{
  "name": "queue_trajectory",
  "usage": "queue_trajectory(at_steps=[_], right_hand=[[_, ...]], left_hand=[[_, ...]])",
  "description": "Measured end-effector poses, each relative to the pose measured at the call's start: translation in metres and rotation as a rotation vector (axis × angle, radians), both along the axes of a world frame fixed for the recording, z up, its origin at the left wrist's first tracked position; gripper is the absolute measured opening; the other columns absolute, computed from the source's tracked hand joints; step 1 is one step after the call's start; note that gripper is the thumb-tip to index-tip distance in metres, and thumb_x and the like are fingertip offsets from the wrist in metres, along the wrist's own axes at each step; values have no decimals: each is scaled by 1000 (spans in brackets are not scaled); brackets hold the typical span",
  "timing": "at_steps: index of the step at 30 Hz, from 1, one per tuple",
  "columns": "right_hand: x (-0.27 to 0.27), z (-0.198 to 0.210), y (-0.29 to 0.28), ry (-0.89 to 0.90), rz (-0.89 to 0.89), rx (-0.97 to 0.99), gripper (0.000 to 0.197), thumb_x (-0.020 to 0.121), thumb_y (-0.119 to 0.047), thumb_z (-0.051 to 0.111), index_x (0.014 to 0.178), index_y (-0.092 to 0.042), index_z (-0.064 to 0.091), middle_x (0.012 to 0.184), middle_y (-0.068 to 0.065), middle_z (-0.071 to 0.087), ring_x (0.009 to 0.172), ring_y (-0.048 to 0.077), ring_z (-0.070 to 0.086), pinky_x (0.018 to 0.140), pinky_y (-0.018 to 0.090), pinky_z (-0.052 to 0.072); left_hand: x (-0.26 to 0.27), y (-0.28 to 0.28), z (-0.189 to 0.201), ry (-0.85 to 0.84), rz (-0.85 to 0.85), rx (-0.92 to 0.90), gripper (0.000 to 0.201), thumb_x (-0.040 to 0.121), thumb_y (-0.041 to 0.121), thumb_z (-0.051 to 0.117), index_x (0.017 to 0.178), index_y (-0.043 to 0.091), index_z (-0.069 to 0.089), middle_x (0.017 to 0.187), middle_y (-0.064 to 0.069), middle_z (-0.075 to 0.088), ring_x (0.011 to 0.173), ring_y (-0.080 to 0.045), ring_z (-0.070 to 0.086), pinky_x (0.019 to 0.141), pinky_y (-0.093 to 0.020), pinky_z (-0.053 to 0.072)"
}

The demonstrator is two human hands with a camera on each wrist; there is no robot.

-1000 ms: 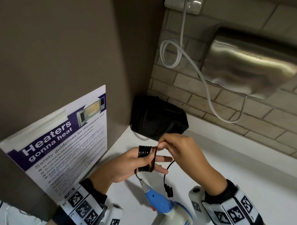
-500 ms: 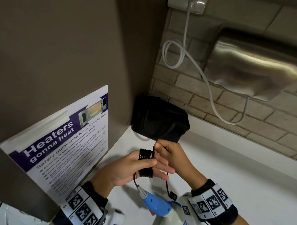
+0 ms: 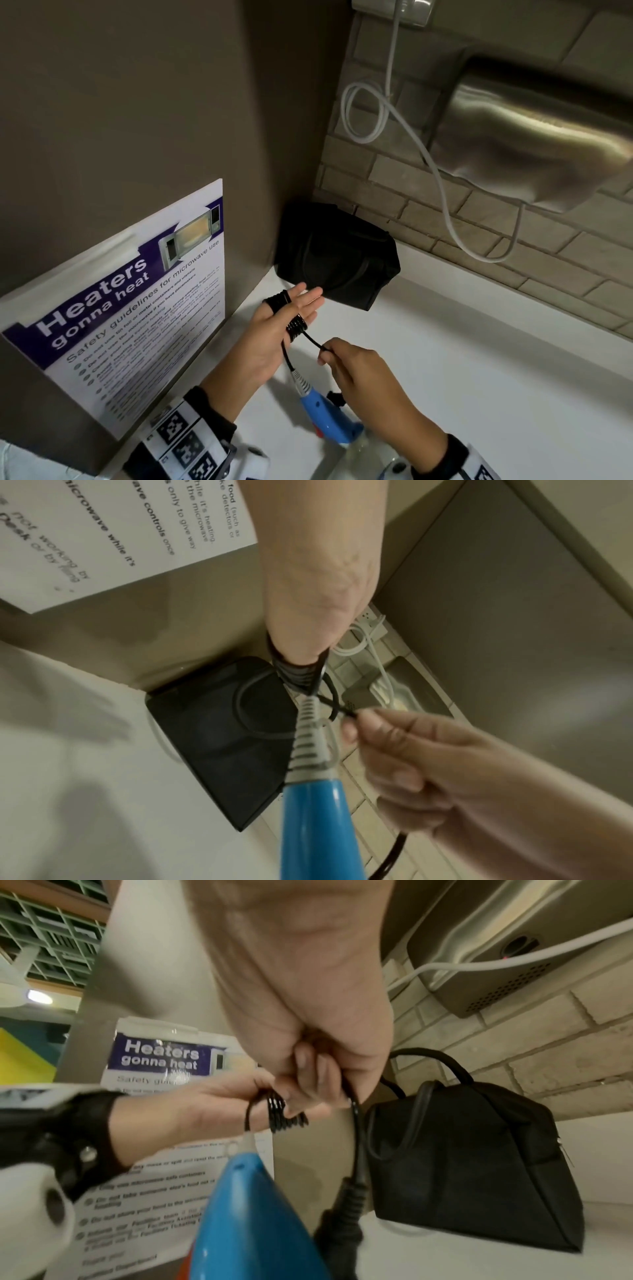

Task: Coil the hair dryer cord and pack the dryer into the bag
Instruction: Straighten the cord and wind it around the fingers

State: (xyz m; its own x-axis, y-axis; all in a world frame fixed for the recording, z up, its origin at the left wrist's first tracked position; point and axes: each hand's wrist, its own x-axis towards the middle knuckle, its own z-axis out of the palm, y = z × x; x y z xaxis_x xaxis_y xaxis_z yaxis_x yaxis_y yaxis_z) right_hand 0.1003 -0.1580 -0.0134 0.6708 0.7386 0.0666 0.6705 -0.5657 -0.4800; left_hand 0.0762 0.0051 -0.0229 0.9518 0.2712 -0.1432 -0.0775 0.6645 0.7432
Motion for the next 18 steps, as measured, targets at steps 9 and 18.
queue_trajectory(at_steps=[9, 18], right_hand=[[2, 42, 3, -23, 71, 49, 18, 94, -13, 47, 92, -21, 62, 59, -27, 41, 55, -6, 45, 57, 11, 34], [29, 48, 6, -14, -56, 115, 19, 91, -10, 50, 81, -18, 64, 62, -2, 59, 63, 7, 55, 53, 11, 37]], left_hand=[[0, -10, -6, 186, -211, 353, 28, 95, 9, 50, 118, 22, 59, 109, 0, 69, 86, -8, 66, 101, -35, 44], [-20, -2, 19, -10, -498, 385, 29, 96, 30, 38, 105, 14, 61, 89, -11, 74, 71, -20, 66, 76, -25, 49]])
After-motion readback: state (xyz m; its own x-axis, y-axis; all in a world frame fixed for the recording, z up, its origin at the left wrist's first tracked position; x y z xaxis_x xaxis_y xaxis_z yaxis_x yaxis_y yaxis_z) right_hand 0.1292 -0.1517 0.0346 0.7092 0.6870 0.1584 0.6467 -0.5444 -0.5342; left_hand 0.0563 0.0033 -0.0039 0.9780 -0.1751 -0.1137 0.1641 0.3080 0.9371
